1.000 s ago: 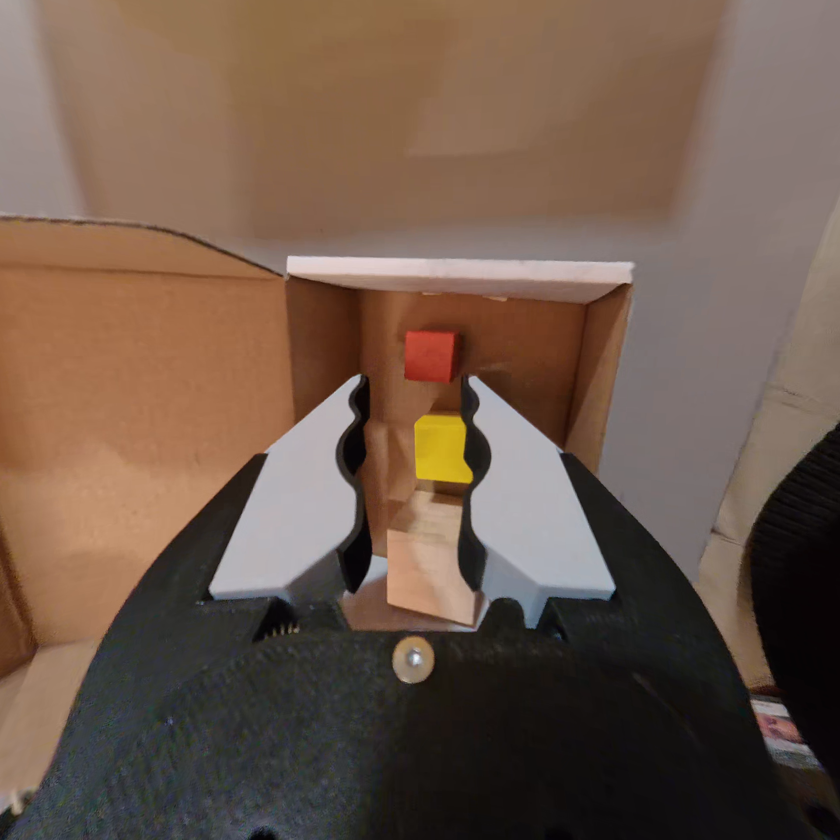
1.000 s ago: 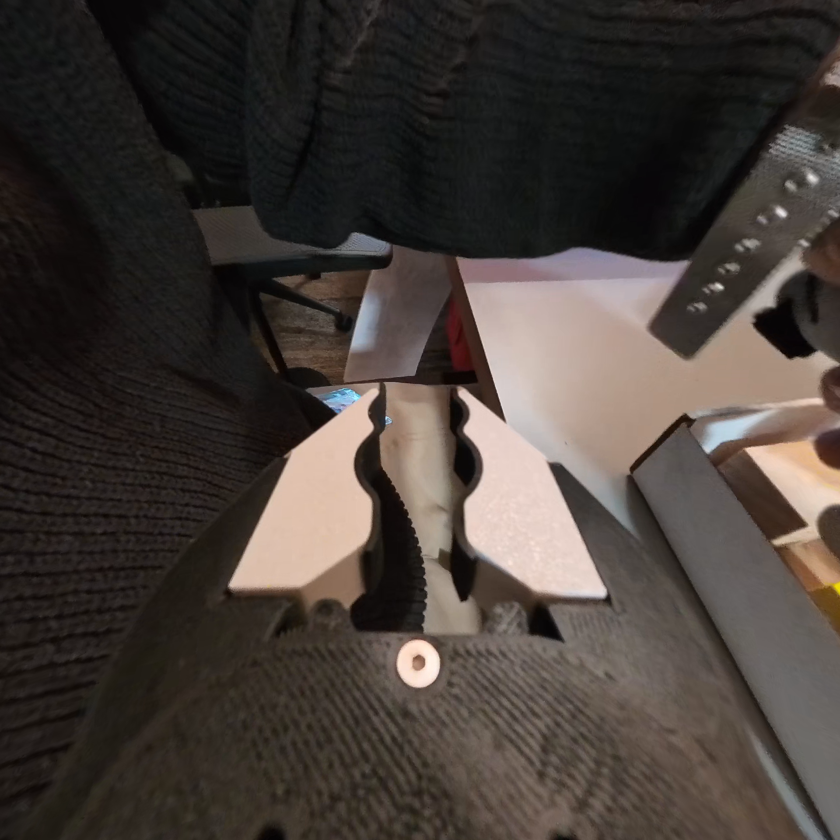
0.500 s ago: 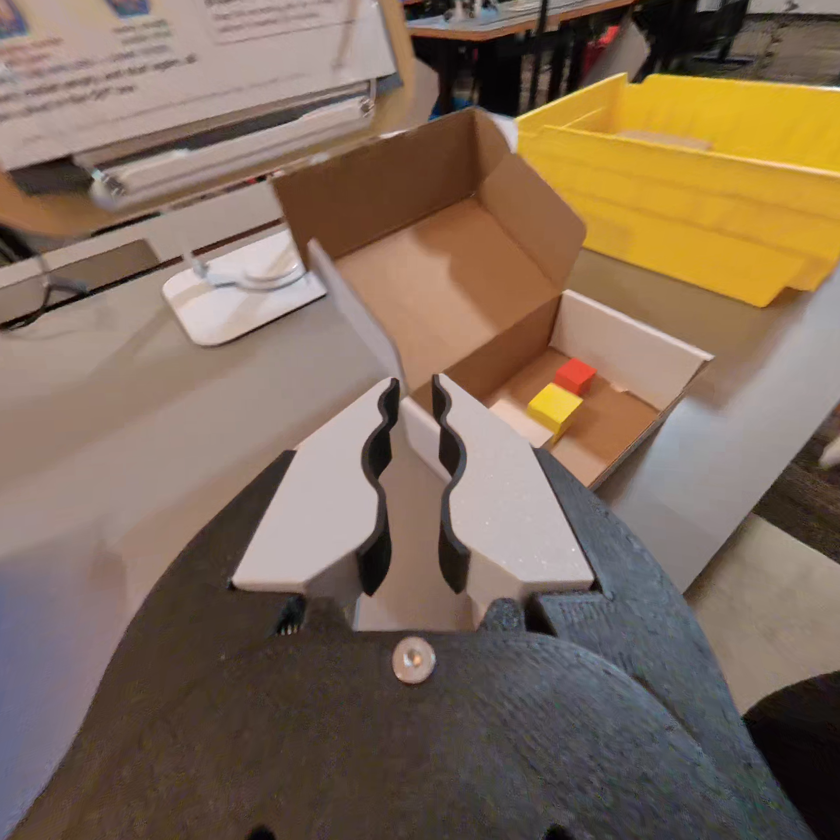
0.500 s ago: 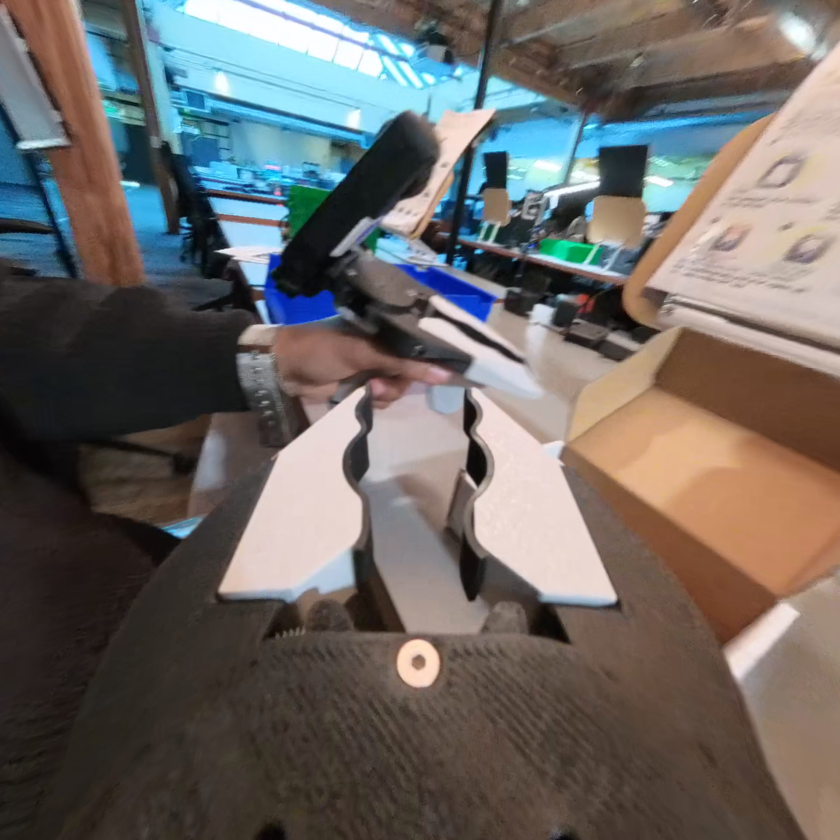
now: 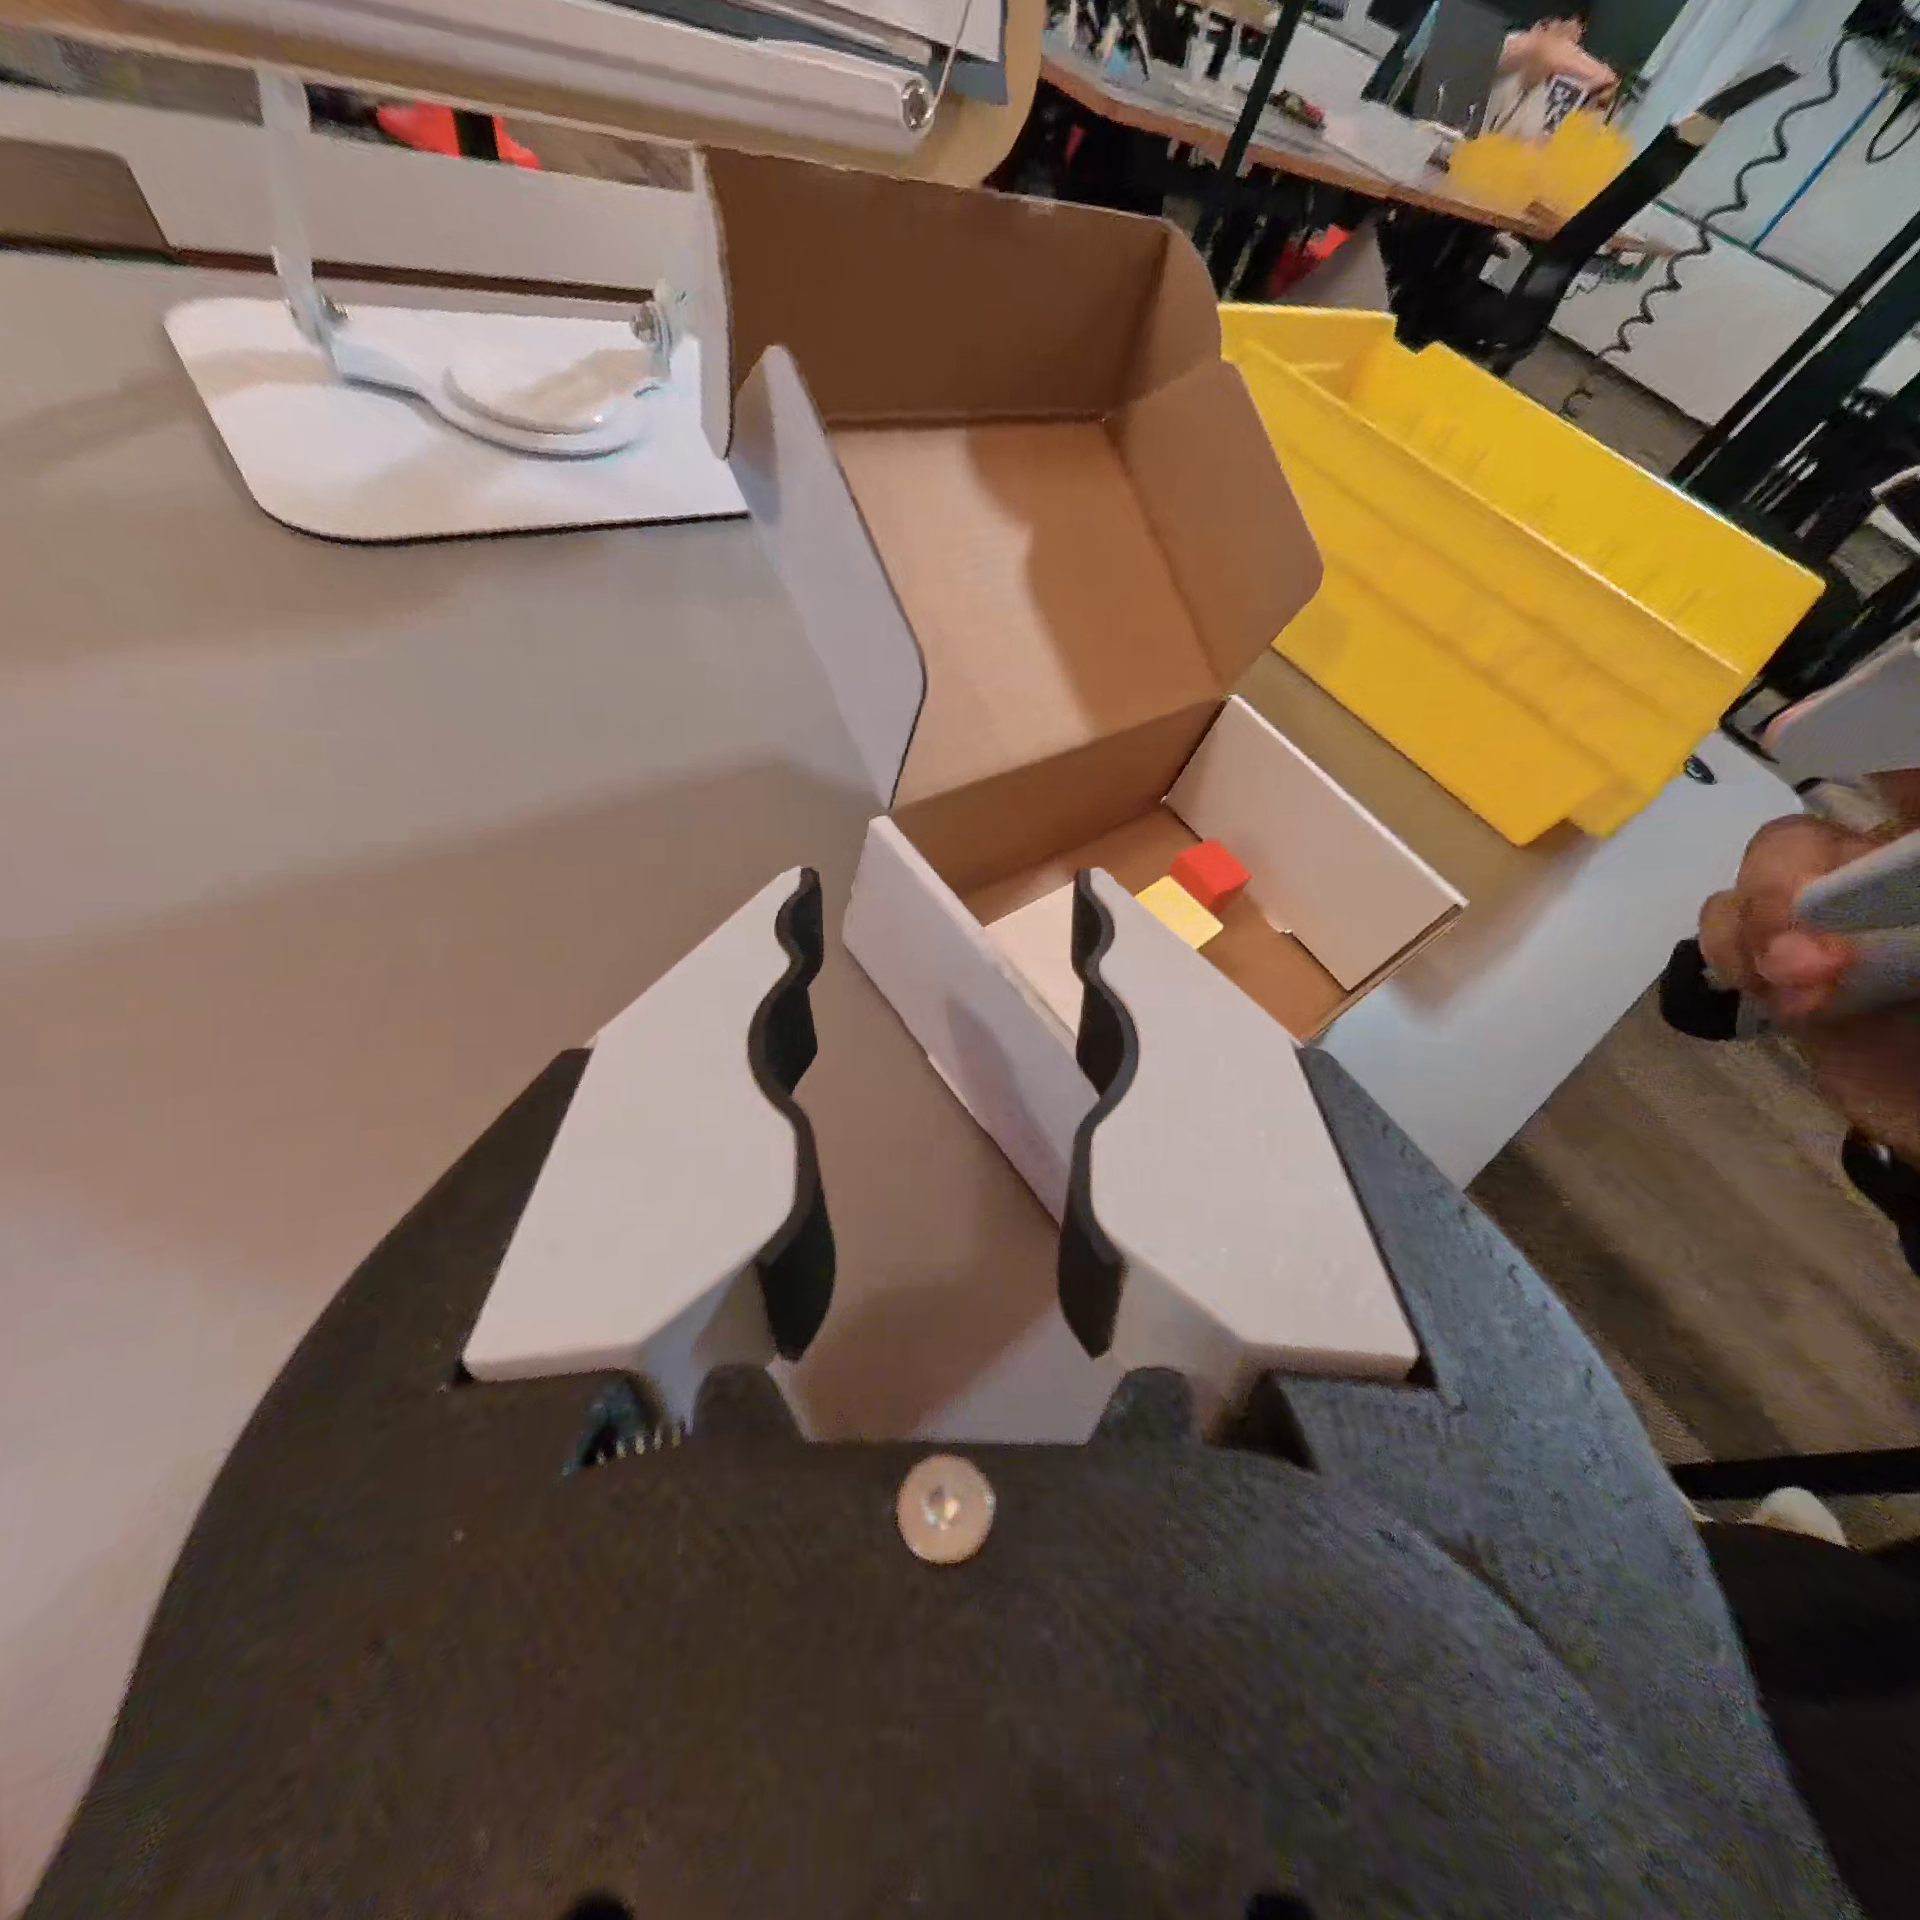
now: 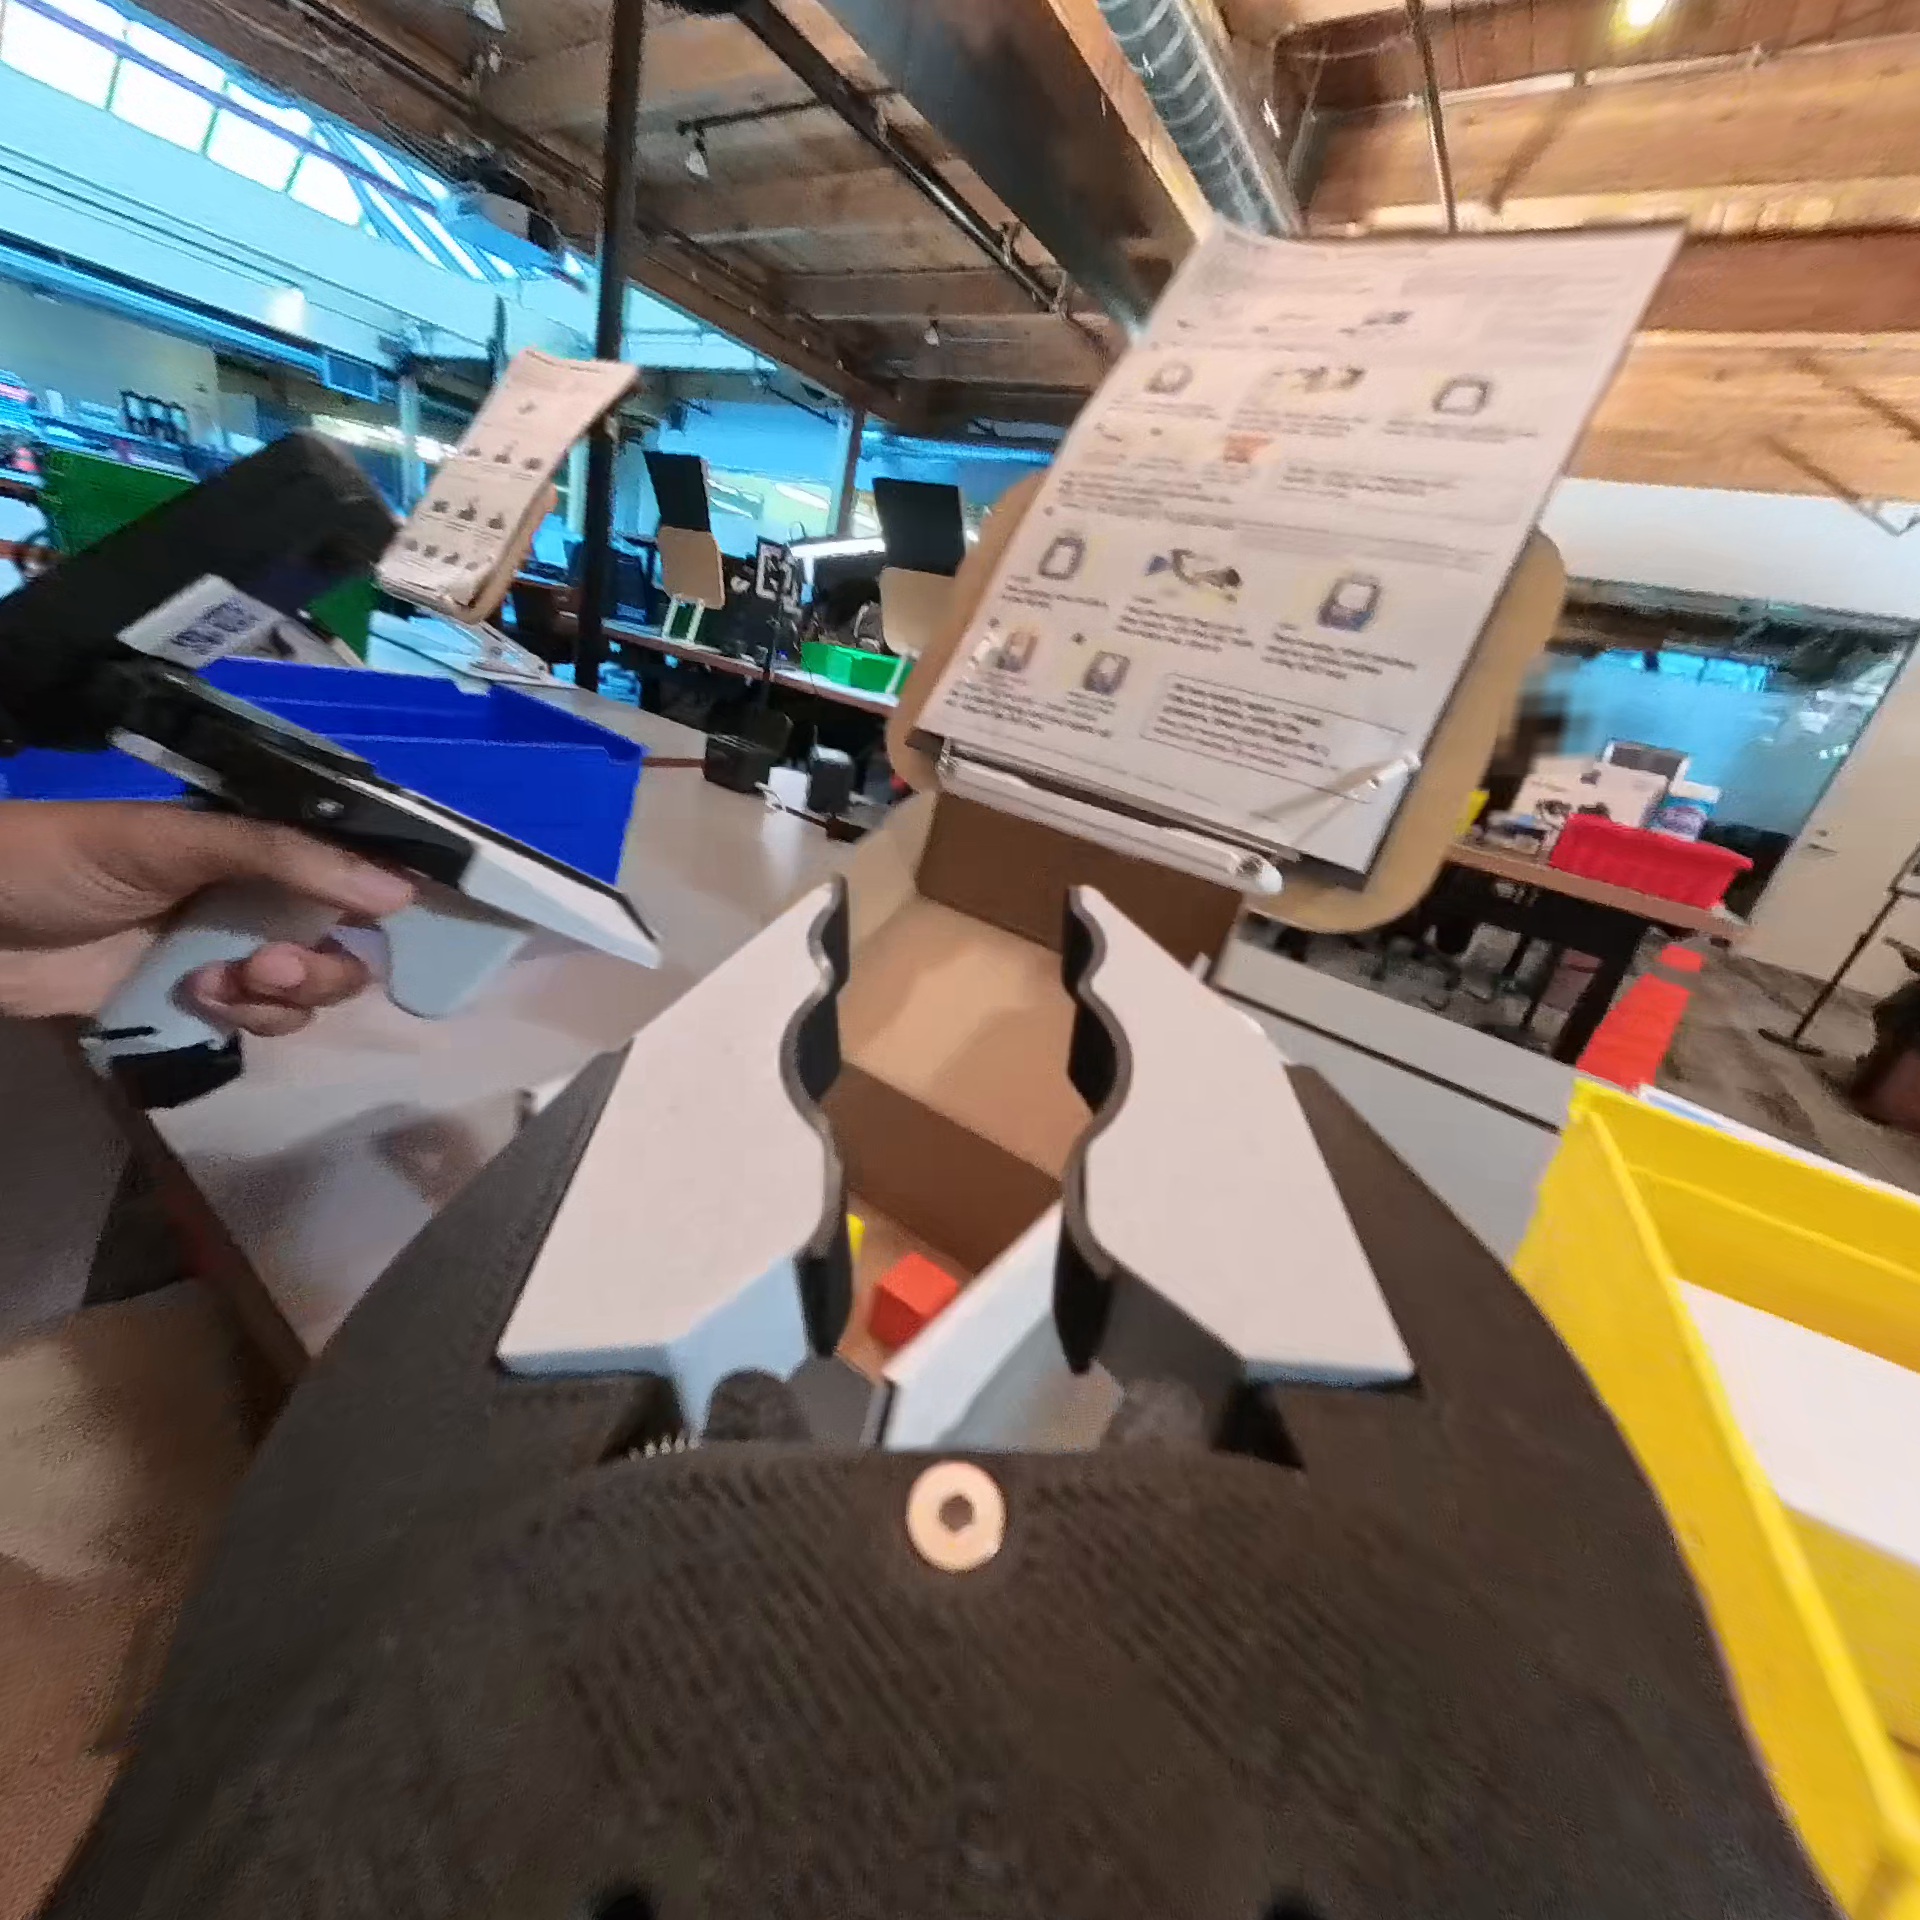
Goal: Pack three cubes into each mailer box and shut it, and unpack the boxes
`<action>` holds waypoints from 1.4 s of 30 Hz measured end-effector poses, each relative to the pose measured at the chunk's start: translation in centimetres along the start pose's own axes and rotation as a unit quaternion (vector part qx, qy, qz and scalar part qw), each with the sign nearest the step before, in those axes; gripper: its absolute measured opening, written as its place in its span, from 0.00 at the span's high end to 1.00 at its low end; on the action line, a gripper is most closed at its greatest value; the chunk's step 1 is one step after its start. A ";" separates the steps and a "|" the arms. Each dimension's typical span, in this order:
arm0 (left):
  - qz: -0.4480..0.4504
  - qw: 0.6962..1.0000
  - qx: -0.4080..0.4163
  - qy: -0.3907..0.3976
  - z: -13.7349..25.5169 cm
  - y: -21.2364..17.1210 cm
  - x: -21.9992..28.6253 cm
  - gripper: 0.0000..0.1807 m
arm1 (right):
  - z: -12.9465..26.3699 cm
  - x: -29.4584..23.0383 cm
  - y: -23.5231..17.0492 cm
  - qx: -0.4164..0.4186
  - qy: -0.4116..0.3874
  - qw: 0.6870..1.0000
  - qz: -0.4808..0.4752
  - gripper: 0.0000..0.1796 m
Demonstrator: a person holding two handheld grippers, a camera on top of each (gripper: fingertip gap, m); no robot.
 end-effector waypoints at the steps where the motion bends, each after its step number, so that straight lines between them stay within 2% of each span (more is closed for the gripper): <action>1: 0.003 1.000 -0.006 0.002 0.0 -0.2 -0.5 0.74 | -0.1 1.2 -0.7 -0.014 -0.007 1.000 -0.006 0.77; 3: -0.003 1.000 -0.018 0.024 -0.2 -0.7 -1.8 0.74 | -0.5 2.9 -2.9 -0.062 0.008 0.997 -0.039 0.77; 6: 0.000 0.999 -0.041 0.035 -0.8 -1.6 -3.1 0.74 | -1.0 3.5 -6.8 -0.171 0.071 0.976 -0.113 0.64; 8: 0.015 0.999 -0.042 0.027 -1.2 -1.8 -3.3 0.74 | -1.1 3.9 -8.6 -0.233 0.086 0.958 -0.142 0.61; 12: 0.011 0.999 -0.029 0.035 -1.2 -1.5 -3.8 0.73 | -1.8 4.9 -7.8 -0.233 0.074 0.956 -0.163 0.58; 15: -0.003 0.999 -0.015 0.037 -1.4 -0.4 -4.2 0.72 | -2.6 4.9 -6.7 -0.222 0.066 0.957 -0.175 0.61; 17: -0.014 0.999 -0.012 0.049 -1.4 1.6 -5.6 0.71 | -3.1 4.1 -6.9 -0.251 0.081 0.949 -0.175 0.56; 19: 0.007 0.999 0.016 0.052 -1.2 4.3 -6.9 0.70 | -4.3 3.8 -6.9 -0.264 0.076 0.943 -0.187 0.47; 20: 0.036 0.998 0.031 0.039 -1.2 5.2 -7.1 0.70 | -5.2 4.1 -6.8 -0.262 0.058 0.942 -0.199 0.48; 23: 0.122 0.989 0.080 -0.031 -1.3 6.0 -6.2 0.69 | -7.5 6.0 -6.3 -0.217 -0.027 0.948 -0.231 0.66; 26: 0.119 0.976 0.100 -0.150 -1.7 3.9 -2.9 0.70 | -7.7 5.2 -6.2 -0.194 -0.011 0.955 -0.223 0.62; 28: 0.110 0.978 0.056 -0.168 -2.4 2.2 -2.3 0.68 | -7.1 4.9 -6.9 -0.191 -0.018 0.960 -0.202 0.63; 30: 0.102 0.979 0.032 -0.173 -2.8 1.9 -2.0 0.67 | -6.6 4.6 -7.8 -0.198 -0.018 0.962 -0.188 0.63; 38: 0.035 0.980 0.052 -0.188 -3.7 2.3 -0.4 0.68 | -6.7 2.8 -10.4 -0.231 0.059 0.962 -0.133 0.63; 42: -0.008 0.982 0.049 -0.182 -4.0 2.0 0.4 0.68 | -6.5 1.5 -10.3 -0.230 0.088 0.961 -0.130 0.62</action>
Point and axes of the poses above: each gripper's, where its closed fingertips meet, z back along the fingers, y out of its top, x = y × z across the jaws, the point moved 2 cm from there along z, back along the fingers, and after that the axes turned 7 degrees about -y, right-handed, at the moved point
